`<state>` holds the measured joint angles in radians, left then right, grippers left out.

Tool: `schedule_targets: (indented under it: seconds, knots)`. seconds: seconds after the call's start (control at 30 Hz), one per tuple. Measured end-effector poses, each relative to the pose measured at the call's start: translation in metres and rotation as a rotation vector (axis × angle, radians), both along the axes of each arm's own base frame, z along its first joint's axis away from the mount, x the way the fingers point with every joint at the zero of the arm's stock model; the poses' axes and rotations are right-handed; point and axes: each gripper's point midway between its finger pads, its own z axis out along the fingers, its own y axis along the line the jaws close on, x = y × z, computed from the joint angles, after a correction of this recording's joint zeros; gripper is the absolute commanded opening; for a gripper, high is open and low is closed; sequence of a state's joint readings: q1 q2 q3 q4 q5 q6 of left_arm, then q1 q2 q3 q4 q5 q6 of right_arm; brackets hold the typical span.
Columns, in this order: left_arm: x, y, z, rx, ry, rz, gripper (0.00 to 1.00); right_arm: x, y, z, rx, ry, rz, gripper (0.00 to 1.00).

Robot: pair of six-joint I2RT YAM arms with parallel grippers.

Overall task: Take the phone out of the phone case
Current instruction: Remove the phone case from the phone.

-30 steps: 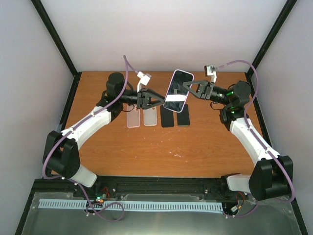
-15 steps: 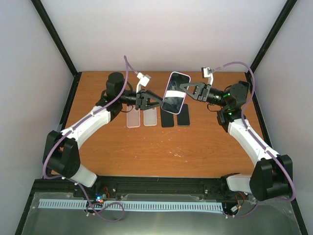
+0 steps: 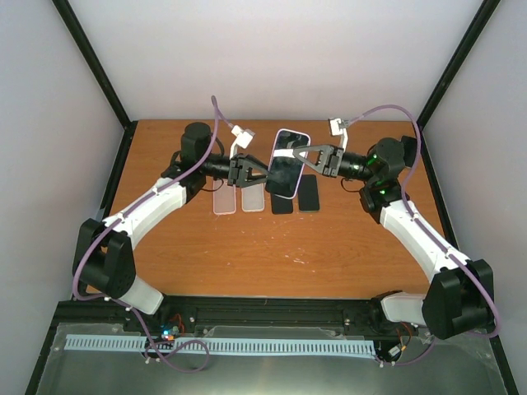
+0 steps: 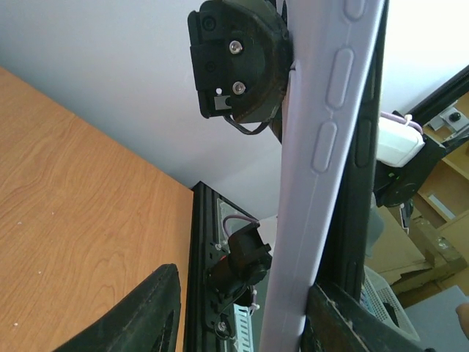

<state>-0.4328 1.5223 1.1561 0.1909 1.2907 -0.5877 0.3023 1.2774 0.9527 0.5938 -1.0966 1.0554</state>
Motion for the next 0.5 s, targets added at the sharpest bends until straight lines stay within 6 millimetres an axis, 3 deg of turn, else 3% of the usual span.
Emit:
schedule_targets:
  seconds: [0.5]
  knots:
    - [-0.005,0.004,-0.002,-0.002,0.018,-0.06,0.45,-0.009,0.015,-0.008,-0.065,-0.055,0.036,0.03]
